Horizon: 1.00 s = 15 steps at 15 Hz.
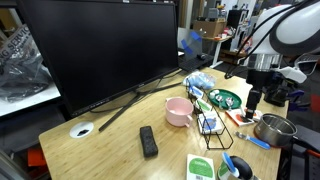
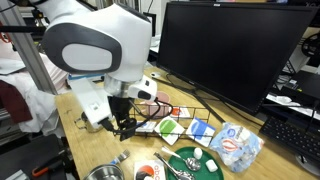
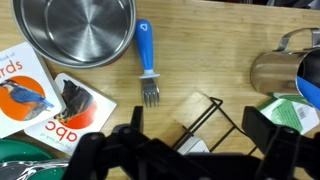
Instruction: Put the blue spoon inside the silver pot
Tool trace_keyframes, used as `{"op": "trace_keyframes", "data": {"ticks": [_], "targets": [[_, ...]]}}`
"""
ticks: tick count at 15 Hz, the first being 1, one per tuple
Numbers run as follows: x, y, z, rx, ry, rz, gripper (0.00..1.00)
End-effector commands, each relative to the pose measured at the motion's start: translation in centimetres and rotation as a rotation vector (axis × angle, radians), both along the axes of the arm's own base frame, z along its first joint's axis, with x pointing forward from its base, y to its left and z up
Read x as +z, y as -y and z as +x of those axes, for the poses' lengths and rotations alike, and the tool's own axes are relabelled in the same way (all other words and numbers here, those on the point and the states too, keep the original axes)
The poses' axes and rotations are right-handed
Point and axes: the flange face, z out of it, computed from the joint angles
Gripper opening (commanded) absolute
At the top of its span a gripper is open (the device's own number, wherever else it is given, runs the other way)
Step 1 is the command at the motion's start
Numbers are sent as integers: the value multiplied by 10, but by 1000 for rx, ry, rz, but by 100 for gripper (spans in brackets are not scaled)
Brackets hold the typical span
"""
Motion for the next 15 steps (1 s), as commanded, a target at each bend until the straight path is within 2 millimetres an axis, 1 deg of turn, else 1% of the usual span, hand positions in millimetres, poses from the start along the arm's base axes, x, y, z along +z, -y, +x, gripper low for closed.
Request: {"op": "trace_keyframes", "data": {"ticks": [1, 4, 6, 7, 8, 9, 13, 15], "targets": [[-21, 6, 16, 78, -26, -11, 100], [-54, 6, 20, 93, -104, -29, 100], [-72, 4, 21, 98, -162, -37, 100], [-64, 3, 12, 94, -128, -32, 100], [-72, 2, 14, 98, -145, -35, 100], [-77, 2, 16, 100, -152, -36, 100], [-76, 2, 20, 99, -150, -36, 100], [-82, 2, 18, 75, -156, -23, 100]]}}
